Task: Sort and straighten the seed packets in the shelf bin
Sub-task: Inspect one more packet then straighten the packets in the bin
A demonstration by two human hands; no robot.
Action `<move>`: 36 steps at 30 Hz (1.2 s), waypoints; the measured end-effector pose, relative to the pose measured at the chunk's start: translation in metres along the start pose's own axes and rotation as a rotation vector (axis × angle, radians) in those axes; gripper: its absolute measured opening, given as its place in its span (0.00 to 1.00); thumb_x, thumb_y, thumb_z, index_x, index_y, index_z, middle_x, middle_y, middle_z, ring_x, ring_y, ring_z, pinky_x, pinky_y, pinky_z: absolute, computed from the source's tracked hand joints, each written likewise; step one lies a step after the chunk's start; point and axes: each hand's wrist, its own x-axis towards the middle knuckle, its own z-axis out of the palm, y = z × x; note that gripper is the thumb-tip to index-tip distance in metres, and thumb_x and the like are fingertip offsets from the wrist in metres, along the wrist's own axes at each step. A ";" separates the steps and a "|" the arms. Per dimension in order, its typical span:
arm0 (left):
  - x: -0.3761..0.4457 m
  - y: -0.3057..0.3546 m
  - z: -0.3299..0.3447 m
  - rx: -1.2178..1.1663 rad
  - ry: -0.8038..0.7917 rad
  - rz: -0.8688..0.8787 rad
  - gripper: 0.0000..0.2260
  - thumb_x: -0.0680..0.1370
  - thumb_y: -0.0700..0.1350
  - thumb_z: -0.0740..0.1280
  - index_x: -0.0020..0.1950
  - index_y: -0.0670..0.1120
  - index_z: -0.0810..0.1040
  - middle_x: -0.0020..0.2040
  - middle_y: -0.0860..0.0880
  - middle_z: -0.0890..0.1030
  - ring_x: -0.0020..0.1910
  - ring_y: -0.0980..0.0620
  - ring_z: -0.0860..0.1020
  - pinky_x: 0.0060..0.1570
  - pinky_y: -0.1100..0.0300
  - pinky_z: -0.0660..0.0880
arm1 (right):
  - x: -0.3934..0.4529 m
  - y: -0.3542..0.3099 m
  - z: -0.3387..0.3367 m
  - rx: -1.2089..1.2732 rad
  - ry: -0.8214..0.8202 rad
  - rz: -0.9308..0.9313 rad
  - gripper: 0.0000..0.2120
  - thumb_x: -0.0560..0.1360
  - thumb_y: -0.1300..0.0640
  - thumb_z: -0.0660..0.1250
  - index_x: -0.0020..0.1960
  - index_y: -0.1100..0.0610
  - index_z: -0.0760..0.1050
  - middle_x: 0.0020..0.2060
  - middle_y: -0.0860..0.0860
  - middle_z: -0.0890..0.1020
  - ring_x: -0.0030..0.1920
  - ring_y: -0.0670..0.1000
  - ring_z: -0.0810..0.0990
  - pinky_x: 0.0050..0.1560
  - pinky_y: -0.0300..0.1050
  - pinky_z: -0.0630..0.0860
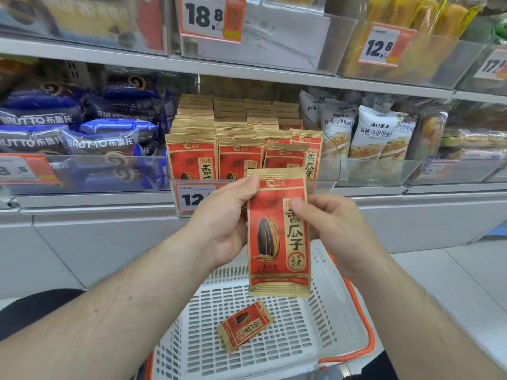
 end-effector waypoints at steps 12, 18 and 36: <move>-0.004 0.002 -0.005 0.183 -0.128 -0.056 0.11 0.80 0.37 0.65 0.61 0.42 0.81 0.53 0.39 0.85 0.47 0.44 0.84 0.50 0.49 0.81 | -0.002 -0.002 -0.007 0.142 -0.116 0.083 0.11 0.76 0.53 0.68 0.52 0.59 0.83 0.43 0.59 0.87 0.40 0.56 0.85 0.43 0.51 0.81; -0.002 0.004 -0.007 0.051 -0.148 -0.122 0.09 0.80 0.39 0.63 0.57 0.39 0.81 0.52 0.38 0.85 0.44 0.44 0.85 0.44 0.51 0.84 | -0.006 -0.001 -0.017 0.129 -0.330 0.121 0.23 0.66 0.59 0.74 0.60 0.58 0.78 0.48 0.60 0.86 0.42 0.57 0.85 0.35 0.46 0.81; -0.006 -0.014 -0.008 0.536 -0.239 -0.081 0.25 0.65 0.45 0.71 0.63 0.47 0.78 0.53 0.44 0.84 0.44 0.50 0.79 0.47 0.46 0.76 | -0.011 -0.005 0.003 -0.084 0.043 -0.097 0.12 0.80 0.55 0.65 0.41 0.61 0.78 0.28 0.51 0.79 0.24 0.51 0.75 0.26 0.42 0.71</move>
